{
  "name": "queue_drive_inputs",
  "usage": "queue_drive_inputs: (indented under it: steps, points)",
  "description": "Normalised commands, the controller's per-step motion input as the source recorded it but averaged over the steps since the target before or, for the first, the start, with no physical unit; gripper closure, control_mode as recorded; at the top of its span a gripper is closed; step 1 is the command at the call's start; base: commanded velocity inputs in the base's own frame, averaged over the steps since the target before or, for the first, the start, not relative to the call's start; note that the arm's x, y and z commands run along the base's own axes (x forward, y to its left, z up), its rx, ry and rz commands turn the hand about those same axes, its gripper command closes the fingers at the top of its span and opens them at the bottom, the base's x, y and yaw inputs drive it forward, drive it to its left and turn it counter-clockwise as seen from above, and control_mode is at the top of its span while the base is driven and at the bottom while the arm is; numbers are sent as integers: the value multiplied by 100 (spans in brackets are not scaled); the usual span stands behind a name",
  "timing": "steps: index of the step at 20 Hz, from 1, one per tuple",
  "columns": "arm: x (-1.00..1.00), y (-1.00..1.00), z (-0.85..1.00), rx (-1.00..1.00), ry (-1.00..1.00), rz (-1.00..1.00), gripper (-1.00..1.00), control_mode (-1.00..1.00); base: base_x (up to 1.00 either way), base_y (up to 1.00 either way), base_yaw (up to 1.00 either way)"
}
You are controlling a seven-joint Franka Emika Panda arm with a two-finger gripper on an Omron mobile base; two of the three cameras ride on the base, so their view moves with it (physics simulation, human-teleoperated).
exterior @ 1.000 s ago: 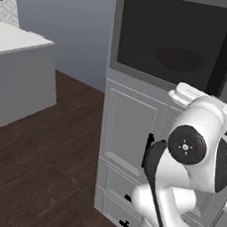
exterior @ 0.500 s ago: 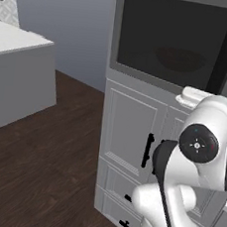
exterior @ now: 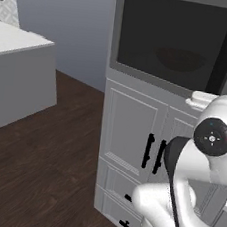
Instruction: Pick the eggplant from the sink and place it in the bowl. Then pick the bowl and place it in the microwave. Then close the microwave door and press the start button.
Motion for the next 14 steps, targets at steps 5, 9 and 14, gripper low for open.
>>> queue_drive_inputs:
  steps: [5, 9, 14]
  points:
    - [14, -47, 0, 11, -6, 0, 100, -100, 0, 0, 0]
    - [13, -47, 0, 8, -5, 0, 100, -100, 0, 0, 0]
    - [0, -30, -5, 0, -4, 0, 100, -100, 0, 0, 0]
